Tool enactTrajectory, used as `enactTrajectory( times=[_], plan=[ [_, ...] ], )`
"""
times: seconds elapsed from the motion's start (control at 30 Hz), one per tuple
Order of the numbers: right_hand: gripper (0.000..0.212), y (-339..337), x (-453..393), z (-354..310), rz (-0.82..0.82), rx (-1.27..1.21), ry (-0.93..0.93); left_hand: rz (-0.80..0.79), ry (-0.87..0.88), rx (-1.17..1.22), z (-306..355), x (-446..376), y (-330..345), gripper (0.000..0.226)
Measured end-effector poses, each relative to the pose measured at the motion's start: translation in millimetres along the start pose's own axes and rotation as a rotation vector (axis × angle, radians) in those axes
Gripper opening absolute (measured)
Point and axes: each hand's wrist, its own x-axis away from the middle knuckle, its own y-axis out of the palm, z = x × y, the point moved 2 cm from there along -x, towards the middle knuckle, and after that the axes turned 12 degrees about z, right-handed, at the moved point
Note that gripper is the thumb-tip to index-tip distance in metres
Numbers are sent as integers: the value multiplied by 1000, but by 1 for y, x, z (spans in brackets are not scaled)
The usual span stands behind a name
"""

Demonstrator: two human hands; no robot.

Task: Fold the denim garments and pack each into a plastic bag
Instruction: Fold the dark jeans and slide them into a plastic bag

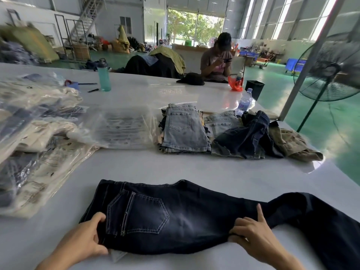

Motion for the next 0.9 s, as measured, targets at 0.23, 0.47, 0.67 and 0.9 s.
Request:
enactTrajectory(
  times=[0.23,0.47,0.67,0.9],
  plan=[
    [8,-30,-18,-13,368,-58,5,411,469,-206,-8,-1,-15,28],
    [56,-56,-17,-19,733,-178,111,706,389,189,7,1,-101,17],
    [46,-95,-86,-4,975,-29,202,946,332,21,52,-17,-180,40],
    [37,-73,-242,9,342,100,488,750,-86,-95,80,-108,-197,45]
  ],
)
